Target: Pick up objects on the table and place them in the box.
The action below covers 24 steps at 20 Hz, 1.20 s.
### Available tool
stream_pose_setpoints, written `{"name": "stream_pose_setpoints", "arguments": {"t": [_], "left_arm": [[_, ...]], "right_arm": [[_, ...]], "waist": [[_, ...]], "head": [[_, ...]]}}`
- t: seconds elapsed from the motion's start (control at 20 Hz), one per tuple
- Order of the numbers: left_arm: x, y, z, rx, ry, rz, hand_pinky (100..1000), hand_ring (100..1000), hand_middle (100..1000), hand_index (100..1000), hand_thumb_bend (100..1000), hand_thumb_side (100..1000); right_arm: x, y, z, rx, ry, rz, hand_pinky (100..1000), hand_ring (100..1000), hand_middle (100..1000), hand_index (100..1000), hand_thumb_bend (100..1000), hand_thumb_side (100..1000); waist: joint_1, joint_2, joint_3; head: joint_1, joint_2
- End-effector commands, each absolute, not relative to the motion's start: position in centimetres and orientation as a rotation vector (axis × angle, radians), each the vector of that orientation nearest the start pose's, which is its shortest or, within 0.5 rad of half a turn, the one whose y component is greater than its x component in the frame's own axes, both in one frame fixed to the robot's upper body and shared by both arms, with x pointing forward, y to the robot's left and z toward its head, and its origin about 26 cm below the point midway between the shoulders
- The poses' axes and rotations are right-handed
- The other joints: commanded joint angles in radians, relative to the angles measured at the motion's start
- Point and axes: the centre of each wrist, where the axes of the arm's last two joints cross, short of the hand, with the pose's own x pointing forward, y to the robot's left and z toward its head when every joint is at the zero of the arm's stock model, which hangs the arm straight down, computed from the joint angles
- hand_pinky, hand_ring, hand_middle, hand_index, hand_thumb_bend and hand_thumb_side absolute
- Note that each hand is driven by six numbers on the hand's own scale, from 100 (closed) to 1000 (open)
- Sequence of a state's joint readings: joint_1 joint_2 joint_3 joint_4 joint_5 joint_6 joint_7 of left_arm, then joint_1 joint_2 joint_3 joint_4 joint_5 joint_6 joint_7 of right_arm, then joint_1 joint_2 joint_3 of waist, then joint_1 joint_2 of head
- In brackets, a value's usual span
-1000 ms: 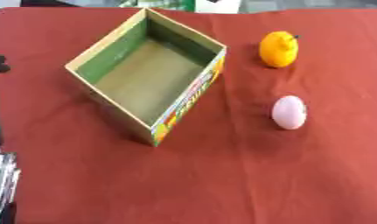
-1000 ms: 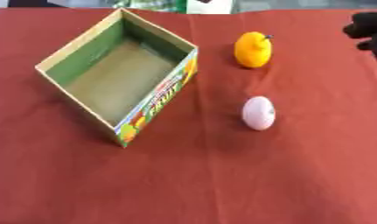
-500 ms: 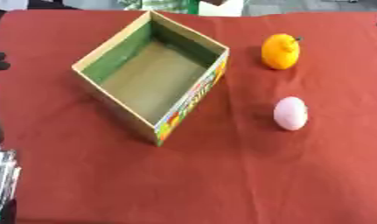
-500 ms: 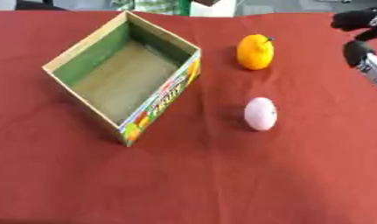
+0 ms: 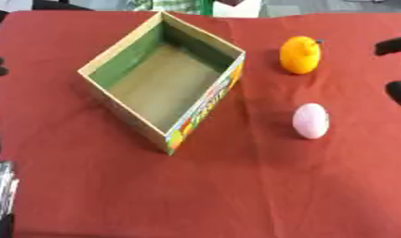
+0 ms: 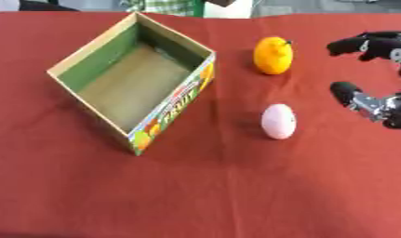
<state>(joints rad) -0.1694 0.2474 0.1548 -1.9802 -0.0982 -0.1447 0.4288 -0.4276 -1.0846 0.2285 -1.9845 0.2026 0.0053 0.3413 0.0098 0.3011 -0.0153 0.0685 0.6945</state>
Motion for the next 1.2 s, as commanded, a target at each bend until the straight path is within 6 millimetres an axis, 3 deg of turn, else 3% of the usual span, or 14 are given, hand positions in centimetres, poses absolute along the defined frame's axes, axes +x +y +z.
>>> {"name": "stream_pose_setpoints", "arguments": {"t": [0.05,0.25,0.4,0.7,1.2], "left_arm": [[28.4,30.1,17.2,0.585,-2.359,0.219,572,574,632,748,100,659],[28.4,29.9,17.2,0.575,-2.360,0.211,572,574,632,746,100,659],[28.5,29.9,17.2,0.568,-2.360,0.207,572,574,632,745,100,659],[28.5,29.7,17.1,0.556,-2.360,0.200,572,573,632,742,100,660],[28.5,29.6,17.1,0.545,-2.360,0.198,572,573,631,739,100,660]], "right_arm": [[28.9,-30.3,29.3,-0.740,-1.673,1.690,829,907,830,943,247,855],[29.0,-29.6,29.4,-0.738,-1.653,1.716,828,908,824,959,273,835],[29.1,-28.9,29.5,-0.744,-1.630,1.731,842,923,822,992,382,781],[30.0,-28.1,29.4,-0.763,-1.540,1.719,854,931,821,1000,504,715],[33.2,-27.4,27.8,-0.783,-1.411,1.714,860,945,857,1000,535,716]], "waist": [[-0.002,-0.015,0.000],[-0.002,-0.014,0.002],[-0.003,-0.014,0.007],[-0.006,-0.013,0.011],[-0.005,-0.010,0.013]], "head": [[-0.004,-0.004],[-0.011,-0.007],[-0.018,-0.011],[-0.022,-0.015],[-0.027,-0.020]]}}
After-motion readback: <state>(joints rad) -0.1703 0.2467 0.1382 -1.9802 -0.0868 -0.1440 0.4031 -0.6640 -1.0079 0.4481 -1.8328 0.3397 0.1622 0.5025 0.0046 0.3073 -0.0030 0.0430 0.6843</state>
